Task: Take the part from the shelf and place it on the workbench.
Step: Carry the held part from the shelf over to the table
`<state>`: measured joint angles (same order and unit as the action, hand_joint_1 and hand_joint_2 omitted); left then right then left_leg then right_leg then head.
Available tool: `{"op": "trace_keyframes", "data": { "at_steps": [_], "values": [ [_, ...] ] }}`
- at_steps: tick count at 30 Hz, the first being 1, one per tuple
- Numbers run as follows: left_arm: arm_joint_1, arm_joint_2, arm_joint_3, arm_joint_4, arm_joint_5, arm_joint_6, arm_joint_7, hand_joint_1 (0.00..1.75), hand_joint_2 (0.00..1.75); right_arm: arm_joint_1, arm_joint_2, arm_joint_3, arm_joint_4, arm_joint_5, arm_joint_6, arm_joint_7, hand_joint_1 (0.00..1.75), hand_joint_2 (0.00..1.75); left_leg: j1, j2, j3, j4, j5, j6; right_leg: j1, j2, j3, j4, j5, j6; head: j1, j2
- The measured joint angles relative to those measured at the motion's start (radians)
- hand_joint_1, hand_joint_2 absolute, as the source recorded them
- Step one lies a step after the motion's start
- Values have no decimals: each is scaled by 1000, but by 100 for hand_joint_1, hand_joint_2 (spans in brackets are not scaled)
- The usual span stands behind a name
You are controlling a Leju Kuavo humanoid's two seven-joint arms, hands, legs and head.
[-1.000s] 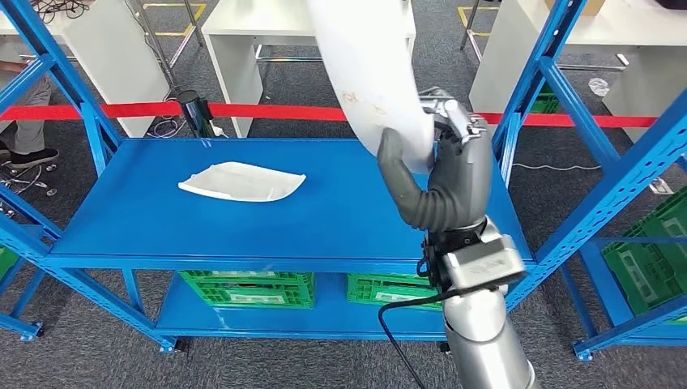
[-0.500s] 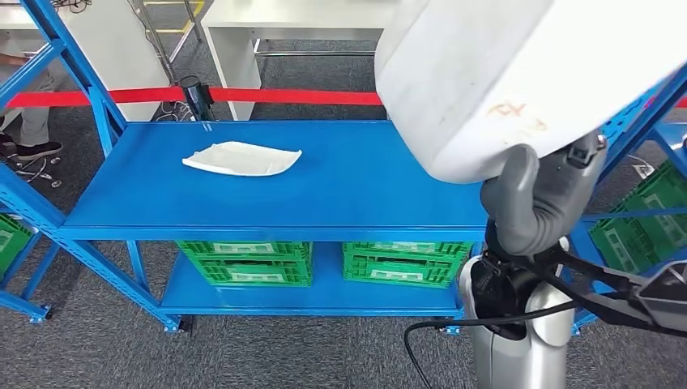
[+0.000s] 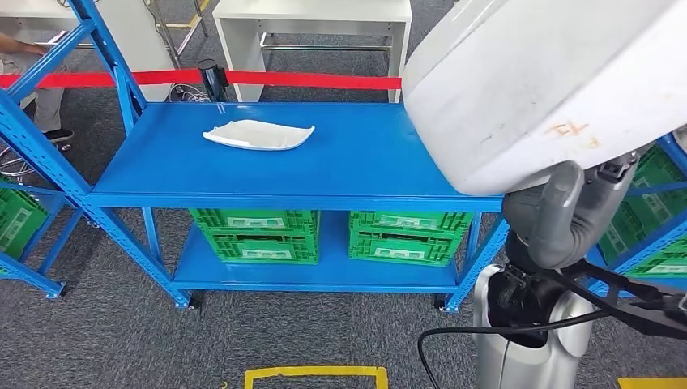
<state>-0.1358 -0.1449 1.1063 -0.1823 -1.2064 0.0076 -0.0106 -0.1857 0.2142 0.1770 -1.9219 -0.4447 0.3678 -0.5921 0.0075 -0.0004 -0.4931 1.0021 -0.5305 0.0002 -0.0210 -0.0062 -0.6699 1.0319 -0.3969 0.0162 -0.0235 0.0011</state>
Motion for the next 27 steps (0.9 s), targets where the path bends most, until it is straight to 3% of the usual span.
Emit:
{"op": "trace_keyframes", "data": {
  "at_steps": [1,3,4,5,6,7,8,9,11,12,14,15,17,19,20,21,22,23,24,26,27],
  "values": [
    [4,1,0,0,1,0,-2,0,175,5,3,-11,-1,-9,18,6,175,175,1,3,-12,-1,11,10,-1,1,-10,27,-37,4,0,0],
    [10,3,0,-2,4,0,-12,0,175,14,8,-29,0,-15,42,8,175,175,-2,7,-40,-1,37,22,0,2,-40,140,-148,7,1,0],
    [12,4,0,-3,6,0,-19,0,175,19,11,-34,1,-13,50,2,175,175,-4,8,-57,1,51,24,1,3,-51,207,-189,7,1,0],
    [14,4,0,-4,7,0,-25,0,175,25,13,-39,3,-10,58,-8,175,175,-7,9,-74,3,64,26,4,3,-53,259,-204,6,1,0],
    [15,4,0,-4,7,0,-30,0,175,31,15,-43,6,-5,66,-21,175,175,-10,9,-91,6,77,26,6,3,-41,282,-194,2,1,0],
    [15,4,0,-4,5,0,-33,0,175,37,18,-47,9,2,71,-35,175,175,-13,9,-109,10,88,26,10,4,-13,270,-168,-4,1,0],
    [13,4,0,-4,0,0,-35,0,175,42,20,-52,10,11,75,-51,175,175,-15,9,-125,15,98,26,16,4,35,220,-143,-13,1,0],
    [11,3,0,-4,-9,0,-35,0,175,47,23,-57,10,20,77,-65,175,175,-18,8,-138,20,108,24,22,3,92,147,-137,-24,1,0],
    [5,1,-2,-4,-29,0,-34,0,175,59,28,-72,0,34,79,-89,175,175,-19,7,-154,26,125,17,31,1,179,14,-153,-40,1,0],
    [3,1,-4,-5,-35,0,-34,0,175,66,29,-83,-8,36,80,-95,175,175,-18,7,-156,25,134,11,34,1,193,-17,-165,-45,1,0],
    [1,4,-8,-6,-40,0,-39,0,175,76,30,-108,-27,32,82,-98,175,175,-15,7,-160,18,151,-1,33,0,185,-33,-149,-52,2,0],
    [0,7,-9,-6,-36,0,-43,0,175,78,30,-122,-37,29,80,-98,175,175,-14,5,-166,22,140,-8,31,0,176,-38,-134,-57,1,0],
    [1,13,-10,-5,-25,0,-50,0,175,79,29,-146,-54,26,71,-99,175,175,-11,2,-185,77,62,-20,23,-1,151,-47,-101,-65,0,0],
    [3,20,-10,-5,-11,0,-53,0,175,80,26,-161,-66,28,58,-100,175,175,-5,1,-203,191,-38,-33,22,0,119,-47,-74,-66,-1,0],
    [5,25,-9,-5,0,0,-53,0,175,81,24,-165,-69,29,51,-100,175,175,-1,1,-205,246,-57,-39,21,0,103,-45,-61,-64,-1,0],
    [8,29,-8,-5,13,0,-53,0,175,80,21,-166,-71,31,45,-101,175,175,2,1,-198,280,-50,-44,19,0,86,-42,-48,-61,-1,0],
    [12,33,-5,-5,26,0,-53,0,175,79,18,-167,-72,32,41,-101,175,175,4,1,-177,285,-24,-48,17,-1,67,-37,-36,-57,-1,0],
    [16,36,-2,-5,41,0,-53,0,175,78,16,-168,-73,34,39,-102,175,175,7,1,-140,258,5,-51,15,-1,47,-29,-25,-52,-1,0],
    [19,38,4,-5,56,0,-51,0,175,76,14,-169,-75,37,39,-103,175,175,10,1,-89,200,15,-54,13,-2,28,-21,-16,-47,-1,0],
    [24,42,18,-5,83,0,-43,0,175,69,12,-175,-83,47,41,-106,175,175,7,-2,6,64,-14,-47,12,-3,4,-6,1,-33,-1,0],
    [25,43,27,-6,93,0,-38,0,175,66,12,-180,-89,53,44,-107,175,175,4,-4,29,22,-34,-38,12,-5,-1,-4,9,-27,-1,0]
  ]
}}
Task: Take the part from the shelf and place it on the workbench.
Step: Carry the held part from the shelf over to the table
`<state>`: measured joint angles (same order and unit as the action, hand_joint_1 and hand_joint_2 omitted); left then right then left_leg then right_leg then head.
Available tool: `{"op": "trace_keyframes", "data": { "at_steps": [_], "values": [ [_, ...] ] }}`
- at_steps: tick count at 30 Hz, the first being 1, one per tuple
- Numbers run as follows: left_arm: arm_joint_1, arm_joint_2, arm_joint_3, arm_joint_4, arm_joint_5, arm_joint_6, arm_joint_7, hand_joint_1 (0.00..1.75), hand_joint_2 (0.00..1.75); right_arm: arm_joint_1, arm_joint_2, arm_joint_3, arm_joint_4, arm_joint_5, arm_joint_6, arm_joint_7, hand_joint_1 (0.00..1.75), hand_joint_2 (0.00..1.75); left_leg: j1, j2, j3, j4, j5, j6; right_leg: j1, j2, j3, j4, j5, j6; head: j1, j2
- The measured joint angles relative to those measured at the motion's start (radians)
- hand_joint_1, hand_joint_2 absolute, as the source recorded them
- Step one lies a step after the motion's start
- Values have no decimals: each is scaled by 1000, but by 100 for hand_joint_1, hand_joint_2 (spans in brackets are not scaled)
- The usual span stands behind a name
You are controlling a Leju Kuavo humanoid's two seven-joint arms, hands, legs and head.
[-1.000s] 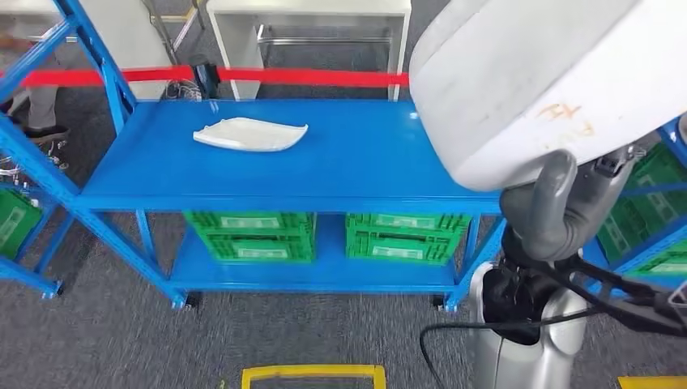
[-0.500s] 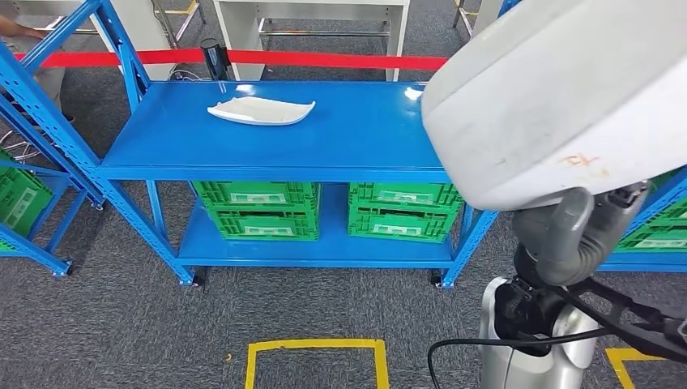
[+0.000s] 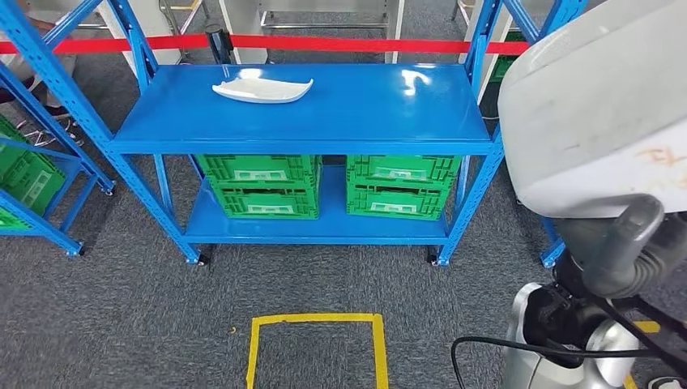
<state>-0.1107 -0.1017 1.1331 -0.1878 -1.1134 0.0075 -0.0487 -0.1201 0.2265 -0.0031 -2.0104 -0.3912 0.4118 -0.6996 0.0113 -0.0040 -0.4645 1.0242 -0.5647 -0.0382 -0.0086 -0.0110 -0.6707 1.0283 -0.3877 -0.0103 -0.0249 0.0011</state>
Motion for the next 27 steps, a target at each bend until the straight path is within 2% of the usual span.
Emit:
{"op": "trace_keyframes", "data": {
  "at_steps": [1,2,3,4,5,7,8,9,10,11,12,14,15,16,18,19,20,21,22,23,24,25,26,27],
  "values": [
    [3,2,9,0,7,0,6,0,175,-3,0,-7,-5,6,6,-1,175,175,-5,-1,5,-18,-5,13,-1,-1,-1,-1,9,7,0,0],
    [6,4,16,0,10,0,12,0,175,-4,0,-16,-8,10,13,-2,175,175,-5,1,-5,-18,2,26,-2,-2,-3,-4,18,14,0,0],
    [9,7,23,0,11,0,19,0,175,-3,0,-27,-13,13,21,-3,175,175,-5,4,-13,-18,11,38,-5,-1,-7,-1,12,19,0,0],
    [12,10,27,-1,9,0,27,0,175,-3,0,-41,-17,14,26,-2,175,175,-5,7,-24,-19,23,48,-7,1,-15,16,-14,25,1,0],
    [14,13,31,-1,8,0,34,0,175,-2,0,-54,-22,13,28,-2,175,175,-4,10,-38,-19,36,56,-8,2,-27,52,-61,29,1,0],
    [17,21,36,-3,8,0,43,0,175,-1,1,-74,-31,13,18,-1,175,175,-5,13,-68,-18,62,63,-8,4,-54,178,-175,33,1,0],
    [18,26,39,-3,10,0,46,0,175,-1,1,-80,-33,13,7,-1,175,175,-6,14,-85,-16,76,63,-8,4,-60,241,-205,34,1,0],
    [20,29,43,-4,14,0,48,0,175,-1,1,-83,-35,14,-8,-1,175,175,-8,15,-102,-14,89,63,-8,5,-57,283,-208,33,1,0],
    [21,32,47,-4,19,0,52,0,175,-2,1,-84,-37,15,-25,-1,175,175,-8,15,-119,-10,101,61,-7,5,-38,291,-187,31,1,0],
    [22,34,51,-4,24,0,55,0,175,-3,1,-83,-38,17,-43,0,175,175,-9,15,-136,-6,112,59,-6,5,1,262,-158,27,1,0],
    [22,35,56,-5,29,0,60,0,175,-7,2,-80,-38,18,-60,0,175,175,-9,15,-150,-1,122,56,-4,6,57,201,-141,21,1,0],
    [20,35,65,-5,40,0,73,0,175,-17,2,-66,-38,17,-86,6,175,175,-11,14,-170,7,139,47,1,7,165,51,-153,10,1,0],
    [20,34,69,-5,46,0,81,0,175,-23,2,-57,-35,17,-99,10,175,175,-11,14,-174,7,148,41,5,8,193,3,-168,6,1,0],
    [19,32,74,-5,51,0,86,0,175,-29,2,-49,-31,19,-113,13,175,175,-10,14,-176,5,157,34,8,8,200,-20,-175,2,1,0],
    [20,24,82,-6,55,0,85,0,175,-38,2,-32,-13,32,-142,13,175,175,-7,13,-181,1,167,21,7,5,185,-28,-157,-8,1,0],
    [20,18,85,-6,51,0,78,0,175,-41,3,-26,-3,40,-154,12,175,175,-6,11,-189,12,148,15,5,3,175,-32,-143,-16,0,0],
    [20,11,86,-5,45,0,70,0,175,-42,4,-20,6,46,-162,10,175,175,-6,9,-199,39,110,10,2,1,163,-36,-128,-23,0,0],
    [19,4,86,-5,35,0,59,0,175,-41,5,-17,13,52,-167,9,175,175,-3,7,-212,87,57,6,1,0,148,-36,-114,-28,-1,0],
    [18,-3,86,-4,24,0,49,0,175,-38,7,-16,16,55,-169,9,175,175,-2,6,-224,147,6,2,1,0,132,-36,-100,-30,-1,0],
    [16,-8,85,-3,14,0,40,0,175,-33,7,-16,17,58,-168,9,175,175,-1,6,-232,209,-27,-2,2,-1,115,-34,-87,-29,-1,0],
    [12,-12,84,-2,3,0,32,0,175,-27,7,-16,18,60,-165,8,175,175,-1,6,-232,255,-34,-4,2,-2,97,-31,-73,-28,-1,0],
    [7,-15,82,-2,-8,0,25,0,175,-21,7,-16,18,62,-161,8,175,175,0,6,-219,275,-18,-6,1,-2,78,-27,-60,-26,-1,0],
    [-1,-18,78,-2,-19,0,22,0,175,-13,7,-16,17,64,-157,7,175,175,1,6,-189,260,12,-7,1,-3,59,-22,-48,-22,-2,0],
    [-11,-20,72,-2,-29,0,21,0,175,-7,7,-16,14,66,-152,6,175,175,3,6,-143,211,36,-7,0,-4,40,-16,-36,-18,-1,0]
  ]
}}
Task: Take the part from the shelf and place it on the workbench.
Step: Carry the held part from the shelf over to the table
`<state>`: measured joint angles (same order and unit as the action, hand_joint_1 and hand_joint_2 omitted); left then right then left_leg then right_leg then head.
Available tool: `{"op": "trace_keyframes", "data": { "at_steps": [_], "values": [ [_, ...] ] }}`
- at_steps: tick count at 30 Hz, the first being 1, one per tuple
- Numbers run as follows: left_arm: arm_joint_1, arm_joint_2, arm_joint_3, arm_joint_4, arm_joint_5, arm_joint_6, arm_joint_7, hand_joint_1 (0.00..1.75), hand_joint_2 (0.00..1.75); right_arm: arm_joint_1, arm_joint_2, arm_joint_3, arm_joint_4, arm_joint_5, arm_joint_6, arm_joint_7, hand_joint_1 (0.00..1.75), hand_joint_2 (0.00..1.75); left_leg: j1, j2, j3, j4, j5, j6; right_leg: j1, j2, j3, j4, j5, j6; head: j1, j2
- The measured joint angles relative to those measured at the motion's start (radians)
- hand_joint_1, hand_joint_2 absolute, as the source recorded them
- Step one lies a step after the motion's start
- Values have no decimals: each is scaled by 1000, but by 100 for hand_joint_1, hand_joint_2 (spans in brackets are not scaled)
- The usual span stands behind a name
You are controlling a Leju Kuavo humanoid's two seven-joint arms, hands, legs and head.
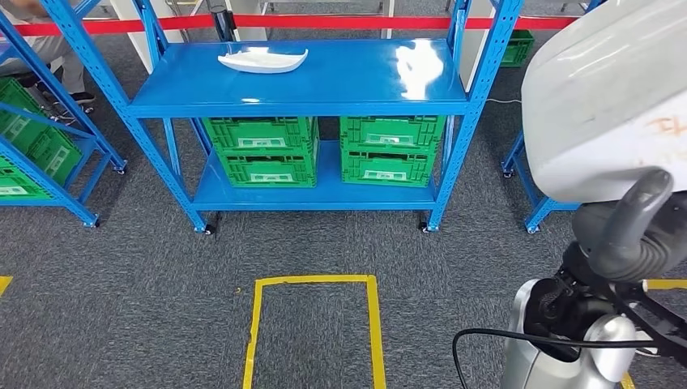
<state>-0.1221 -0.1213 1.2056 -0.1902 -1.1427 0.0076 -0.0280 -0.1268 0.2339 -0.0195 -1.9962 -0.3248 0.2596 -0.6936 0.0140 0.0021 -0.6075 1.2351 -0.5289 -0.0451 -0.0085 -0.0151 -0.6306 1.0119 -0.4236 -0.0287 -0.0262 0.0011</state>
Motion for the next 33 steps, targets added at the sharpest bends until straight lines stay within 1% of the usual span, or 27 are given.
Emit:
{"op": "trace_keyframes", "data": {
  "at_steps": [2,3,4,6,7,8,9,11,12,13,14,15,16,17,18,19,21,22,23,24,26,27,28,29,30,31,33],
  "values": [
    [-26,-6,-14,0,-18,0,0,0,175,10,1,0,-12,5,8,-1,175,175,-2,-3,106,-145,-10,6,1,-2,-28,11,20,11,0,0],
    [-39,-9,-22,0,-26,0,1,0,175,14,2,2,-19,8,11,-1,175,175,-4,-4,136,-198,-26,13,2,-3,-35,13,30,17,0,0],
    [-49,-13,-30,0,-33,0,2,0,175,18,3,4,-25,11,15,0,175,175,-8,-5,148,-228,-39,22,1,-4,-38,12,41,24,0,0],
    [-61,-20,-44,1,-45,0,6,0,175,31,4,10,-33,17,20,3,175,175,-10,-2,133,-235,-25,42,-2,-3,-43,5,58,37,0,0],
    [-65,-23,-51,2,-50,0,9,0,175,38,4,14,-35,19,22,6,175,175,-10,1,123,-236,-13,52,-4,-1,-50,12,45,43,0,0],
    [-67,-26,-56,2,-53,0,12,0,175,44,4,18,-37,23,23,7,175,175,-9,5,110,-237,1,60,-5,2,-63,37,8,49,0,0],
    [-69,-29,-62,2,-56,0,16,0,175,49,4,21,-39,29,24,8,175,175,-8,8,94,-237,14,66,-6,5,-79,85,-46,53,0,0],
    [-69,-33,-67,2,-55,0,20,0,175,56,4,28,-41,44,20,9,175,175,-9,11,63,-235,41,71,-6,7,-108,216,-147,58,0,0],
    [-67,-35,-68,3,-53,0,20,0,175,59,4,32,-41,51,15,9,175,175,-10,11,47,-233,54,71,-6,7,-112,271,-164,58,0,0],
    [-65,-37,-68,3,-48,0,20,0,175,61,4,37,-41,58,9,10,175,175,-11,12,29,-229,67,70,-6,8,-100,297,-154,57,0,0],
    [-61,-39,-68,3,-41,0,21,0,175,62,4,42,-41,62,3,10,175,175,-11,12,10,-225,79,68,-5,8,-70,287,-129,55,1,0],
    [-57,-40,-68,3,-34,0,22,0,175,63,4,47,-41,66,-2,11,175,175,-11,11,-8,-221,90,65,-5,8,-23,243,-103,51,1,0],
    [-53,-41,-68,3,-27,0,26,0,175,63,4,51,-42,69,-6,11,175,175,-11,11,-22,-216,99,62,-3,9,37,172,-96,45,1,0],
    [-50,-41,-68,3,-22,0,30,0,175,63,4,56,-43,71,-8,12,175,175,-12,11,-33,-212,108,57,0,9,93,94,-104,39,0,0],
    [-45,-41,-68,3,-18,0,35,0,175,64,4,62,-44,73,-9,12,175,175,-12,11,-39,-210,117,52,3,10,131,36,-117,34,1,0],
    [-41,-41,-67,3,-14,0,39,0,175,66,3,67,-45,74,-11,12,175,175,-12,11,-42,-211,127,46,7,10,150,1,-130,29,1,0],
    [-27,-38,-66,3,-9,0,47,0,175,71,3,73,-45,75,-13,13,175,175,-10,10,-45,-219,145,32,8,8,143,-14,-118,18,2,0],
    [-21,-36,-65,2,-5,0,49,0,175,73,2,76,-45,76,-13,17,175,175,-9,8,-52,-216,137,26,6,7,133,-18,-107,10,2,0],
    [-14,-34,-64,2,-1,0,51,0,175,74,2,79,-44,78,-12,22,175,175,-8,6,-62,-199,111,21,3,5,122,-21,-94,1,1,0],
    [-9,-32,-63,2,4,0,51,0,175,74,1,84,-43,80,-12,28,175,175,-7,4,-75,-161,66,17,1,4,109,-24,-80,-5,1,0],
    [-3,-28,-60,2,11,0,50,0,175,74,-2,91,-40,84,-11,37,175,175,-5,1,-102,-38,-34,9,2,3,79,-22,-55,-10,-1,0],
    [-2,-25,-59,2,13,0,48,0,175,74,-3,94,-39,85,-11,41,175,175,-4,1,-109,21,-57,5,2,2,62,-20,-42,-9,-1,0],
    [-1,-23,-58,2,16,0,45,0,175,72,-5,95,-38,86,-12,45,175,175,-4,1,-104,56,-54,3,2,1,44,-18,-30,-8,-1,0],
    [-1,-21,-57,2,18,0,41,0,175,69,-6,95,-37,87,-14,50,175,175,-4,1,-85,62,-32,2,2,1,26,-14,-18,-6,-1,0],
    [-1,-19,-57,1,19,0,36,0,175,65,-6,96,-37,88,-16,57,175,175,-3,1,-49,32,-3,2,2,0,7,-9,-6,-3,-1,0],
    [-3,-17,-56,0,20,0,31,0,175,59,-7,97,-37,88,-19,63,175,175,-2,1,2,-28,11,3,1,0,-9,-3,4,1,-1,0],
    [-6,-16,-56,-2,21,0,22,0,175,47,-8,98,-36,88,-24,73,175,175,-5,-1,105,-174,-7,11,3,-1,-32,5,23,12,-1,0]
  ]
}}
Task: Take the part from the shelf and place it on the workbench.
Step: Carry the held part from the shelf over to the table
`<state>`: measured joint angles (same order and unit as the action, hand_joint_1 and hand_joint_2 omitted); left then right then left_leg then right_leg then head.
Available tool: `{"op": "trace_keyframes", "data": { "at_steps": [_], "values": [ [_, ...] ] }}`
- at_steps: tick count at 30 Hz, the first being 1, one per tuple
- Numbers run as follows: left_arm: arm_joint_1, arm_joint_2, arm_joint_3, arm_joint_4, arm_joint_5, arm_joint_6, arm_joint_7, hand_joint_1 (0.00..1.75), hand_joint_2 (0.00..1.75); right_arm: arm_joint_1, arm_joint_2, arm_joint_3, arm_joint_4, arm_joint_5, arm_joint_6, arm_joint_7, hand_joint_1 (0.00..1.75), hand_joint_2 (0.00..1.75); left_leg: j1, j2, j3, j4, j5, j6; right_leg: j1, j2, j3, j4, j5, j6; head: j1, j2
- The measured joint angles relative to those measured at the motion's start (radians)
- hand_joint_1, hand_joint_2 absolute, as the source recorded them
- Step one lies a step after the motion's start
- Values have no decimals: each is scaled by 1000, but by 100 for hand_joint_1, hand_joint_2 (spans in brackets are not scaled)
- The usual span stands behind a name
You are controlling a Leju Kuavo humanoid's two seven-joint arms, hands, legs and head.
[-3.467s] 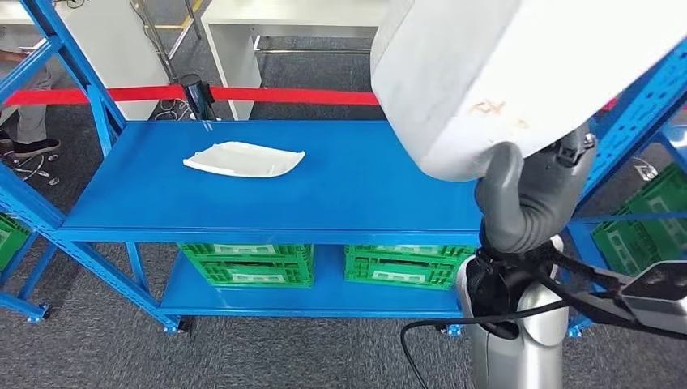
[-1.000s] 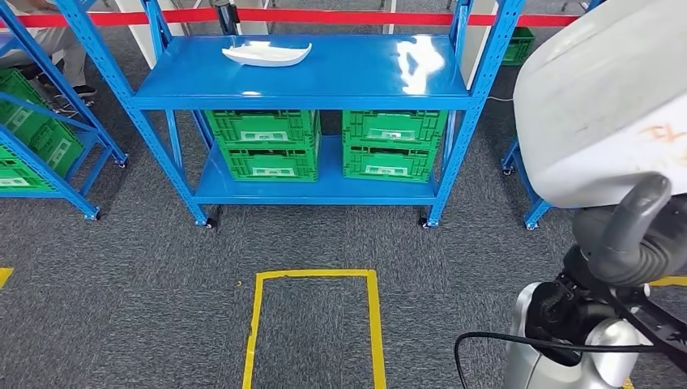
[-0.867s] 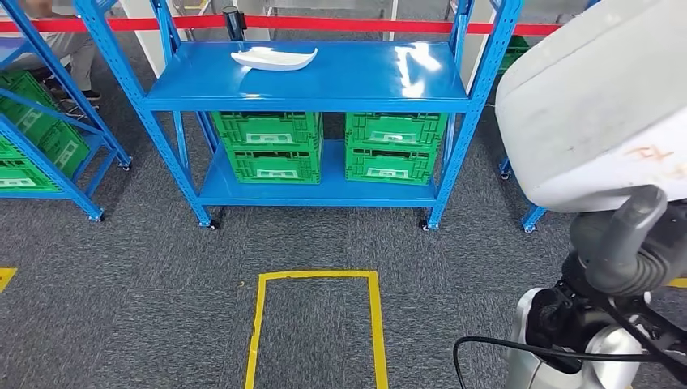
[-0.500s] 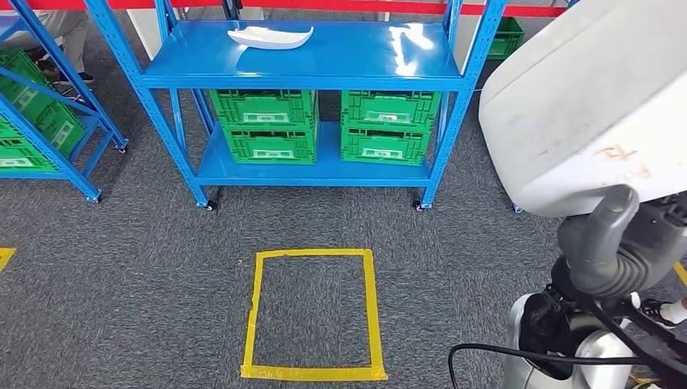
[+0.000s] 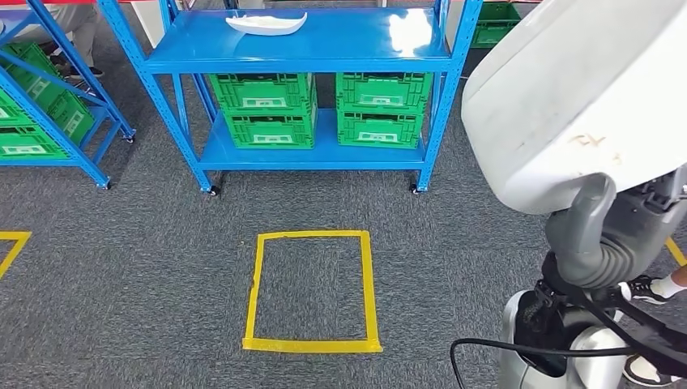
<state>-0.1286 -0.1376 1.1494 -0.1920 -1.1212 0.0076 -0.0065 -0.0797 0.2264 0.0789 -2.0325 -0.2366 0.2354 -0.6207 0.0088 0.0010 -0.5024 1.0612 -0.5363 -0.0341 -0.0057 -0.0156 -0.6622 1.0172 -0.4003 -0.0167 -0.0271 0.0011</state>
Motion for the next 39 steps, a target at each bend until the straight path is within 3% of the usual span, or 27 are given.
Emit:
{"op": "trace_keyframes", "data": {
  "at_steps": [2,4,5,6,8,9,10,11,12,13,14,16,18,20,21,24,25,26,27,29,31,32,34,35,36,37,39],
  "values": [
    [-3,-1,0,0,1,0,-7,0,175,-10,-1,4,2,-2,-6,4,175,175,-6,-3,32,-68,-22,14,1,-2,-8,-1,19,11,1,0],
    [-2,-3,1,0,1,0,-8,0,175,-13,-3,7,8,-4,-10,3,175,175,-6,0,14,-68,-6,31,-1,0,-15,0,24,23,1,0],
    [-1,-4,2,0,1,0,-8,0,175,-13,-4,8,11,-4,-11,3,175,175,-5,3,5,-69,5,40,-3,2,-23,15,1,30,1,0],
    [0,-4,3,0,1,0,-8,0,175,-12,-5,10,14,-5,-12,3,175,175,-3,6,-5,-70,17,47,-4,4,-37,49,-42,36,1,0],
    [0,-4,5,-1,1,0,-7,0,175,-13,-6,15,20,-6,-12,4,175,175,-3,8,-31,-68,40,54,-5,7,-67,168,-151,43,1,0],
    [0,-4,7,-1,2,0,-7,0,175,-14,-6,18,23,-6,-13,4,175,175,-3,9,-45,-66,51,55,-5,7,-77,232,-187,45,1,0],
    [2,-4,8,-1,2,0,-7,0,175,-14,-6,20,28,-7,-14,6,175,175,-4,9,-62,-64,63,54,-5,8,-78,279,-198,45,1,0],
    [4,-4,9,-1,3,0,-6,0,175,-16,-6,22,32,-9,-14,9,175,175,-4,9,-80,-60,74,53,-5,8,-64,296,-186,44,1,0],
    [6,-4,10,-1,5,0,-5,0,175,-18,-6,24,35,-12,-14,12,175,175,-3,9,-97,-56,84,50,-5,8,-33,278,-159,42,2,0],
    [8,-4,12,-1,7,0,-3,0,175,-22,-6,26,37,-14,-14,17,175,175,-3,9,-113,-51,93,47,-5,8,16,226,-132,39,2,0],
    [9,-4,15,-2,8,0,-1,0,175,-27,-6,29,38,-16,-14,22,175,175,-4,9,-126,-46,100,43,-5,9,73,151,-124,35,2,0],
    [12,-3,18,-2,10,0,5,0,175,-35,-6,35,38,-17,-15,32,175,175,-5,8,-140,-40,115,32,0,10,159,22,-142,25,1,0],
    [15,0,20,-2,10,0,12,0,175,-39,-6,39,38,-19,-17,42,175,175,-5,8,-144,-43,133,19,5,12,174,-17,-153,13,1,0],
    [19,4,23,-2,10,0,15,0,175,-42,-6,40,38,-23,-21,47,175,175,-2,6,-153,-38,128,6,2,9,158,-19,-134,-3,1,0],
    [21,6,23,-2,9,0,16,0,175,-42,-6,40,39,-25,-24,48,175,175,-1,4,-162,-16,100,1,0,7,148,-22,-122,-12,0,0],
    [23,8,24,-1,3,0,17,0,175,-42,-6,40,39,-30,-26,47,175,175,1,2,-199,148,-42,-11,1,5,108,-23,-88,-25,-1,0],
    [23,8,24,-1,2,0,17,0,175,-42,-6,40,40,-32,-26,46,175,175,1,2,-204,204,-62,-13,2,4,93,-21,-76,-24,-1,0],
    [23,8,24,-1,0,0,16,0,175,-42,-6,40,41,-33,-26,45,175,175,1,2,-198,236,-58,-13,3,4,78,-19,-64,-24,-1,0],
    [23,9,24,-1,-1,0,15,0,175,-42,-6,40,42,-35,-26,45,175,175,1,1,-177,238,-33,-11,4,4,61,-16,-52,-22,-1,0],
    [20,9,24,-2,-2,0,13,0,175,-42,-6,40,43,-35,-26,43,175,175,0,1,-89,145,12,-4,5,4,30,-8,-30,-17,-1,0],
    [15,9,24,-2,-2,0,12,0,175,-43,-6,40,44,-35,-25,41,175,175,-5,-1,16,-4,-5,6,7,3,11,-3,-10,-8,-1,0],
    [12,9,24,-2,-3,0,11,0,175,-44,-6,40,44,-35,-25,41,175,175,-7,-2,44,-53,-20,11,7,2,7,-3,0,-3,0,0],
    [9,8,24,-1,-3,0,10,0,175,-46,-6,40,47,-36,-24,41,175,175,-10,-2,44,-80,-19,26,6,1,2,-8,20,10,0,0],
    [9,8,24,-1,-3,0,11,0,175,-46,-7,40,48,-36,-24,41,175,175,-9,0,35,-80,-8,35,4,3,-3,-4,14,17,0,0],
    [9,8,24,0,-3,0,13,0,175,-46,-8,40,50,-36,-24,41,175,175,-8,3,25,-81,4,44,3,5,-12,13,-11,24,0,0],
    [9,8,24,0,-3,0,13,0,175,-46,-10,40,52,-36,-25,41,175,175,-6,7,11,-82,16,52,1,8,-25,49,-55,31,0,0],
    [8,9,24,0,-5,0,14,0,175,-46,-14,40,57,-36,-25,40,175,175,-7,10,-20,-80,43,59,-2,10,-55,172,-162,42,1,0]
  ]
}}
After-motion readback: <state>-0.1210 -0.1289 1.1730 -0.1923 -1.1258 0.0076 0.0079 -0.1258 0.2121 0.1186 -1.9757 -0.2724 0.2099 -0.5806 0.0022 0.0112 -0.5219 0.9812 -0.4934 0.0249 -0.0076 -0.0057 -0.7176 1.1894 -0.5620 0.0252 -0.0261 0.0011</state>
